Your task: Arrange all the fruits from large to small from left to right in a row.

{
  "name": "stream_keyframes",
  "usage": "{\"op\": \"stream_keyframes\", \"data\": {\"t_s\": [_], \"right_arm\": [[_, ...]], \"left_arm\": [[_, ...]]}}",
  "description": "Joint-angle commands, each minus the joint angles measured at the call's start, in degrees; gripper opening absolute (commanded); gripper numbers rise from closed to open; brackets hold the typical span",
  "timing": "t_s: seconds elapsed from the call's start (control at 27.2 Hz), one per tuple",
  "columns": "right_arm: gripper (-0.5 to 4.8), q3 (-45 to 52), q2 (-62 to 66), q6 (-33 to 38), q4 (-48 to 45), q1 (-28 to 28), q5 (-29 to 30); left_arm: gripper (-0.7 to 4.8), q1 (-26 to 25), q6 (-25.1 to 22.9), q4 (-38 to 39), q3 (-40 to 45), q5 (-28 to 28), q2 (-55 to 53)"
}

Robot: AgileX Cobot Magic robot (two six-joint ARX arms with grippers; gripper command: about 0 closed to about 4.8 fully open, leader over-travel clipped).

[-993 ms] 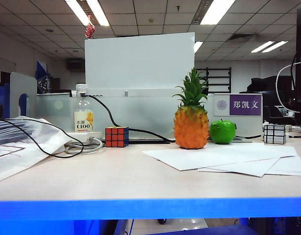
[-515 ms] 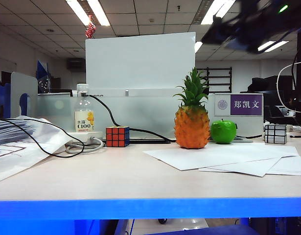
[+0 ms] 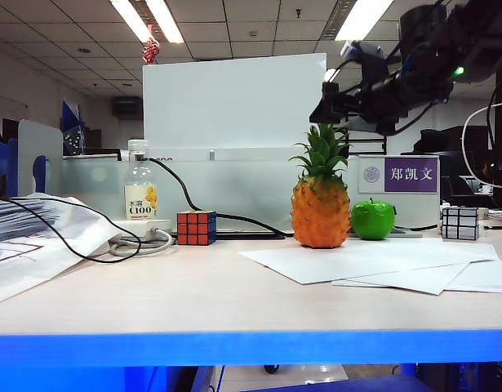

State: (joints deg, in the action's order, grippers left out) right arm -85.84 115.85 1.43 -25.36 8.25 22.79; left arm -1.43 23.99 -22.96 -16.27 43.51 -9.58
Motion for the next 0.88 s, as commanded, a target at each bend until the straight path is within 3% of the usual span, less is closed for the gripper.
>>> {"op": "stream_keyframes", "data": {"t_s": [0.04,0.59,0.63,0.7,0.88], "right_arm": [[4.79,-0.8,1.2,-0.2,-0.2,0.2,-0.6],[4.79,-4.6,6.3,0.2,-1.9,3.3,-3.5],[3.65,-4.6,6.3,0.0,-1.9,3.8,-5.4],[0.19,-4.6,6.3,-0.5,-2.0,4.1,-6.6],[-0.06,-4.7,6.2,1.7,-2.8,4.4,-4.0]], "left_arm": [[0.9,0.0,-0.3,-0.5,-0.2,0.0,0.0],[0.9,0.0,-1.1,-0.5,-0.2,0.3,0.0],[0.9,0.0,-1.1,-0.4,-0.2,0.3,0.0],[0.9,0.0,-1.2,-0.4,-0.2,0.2,0.0],[0.9,0.0,-1.6,0.1,-0.2,-0.2,0.0]]}}
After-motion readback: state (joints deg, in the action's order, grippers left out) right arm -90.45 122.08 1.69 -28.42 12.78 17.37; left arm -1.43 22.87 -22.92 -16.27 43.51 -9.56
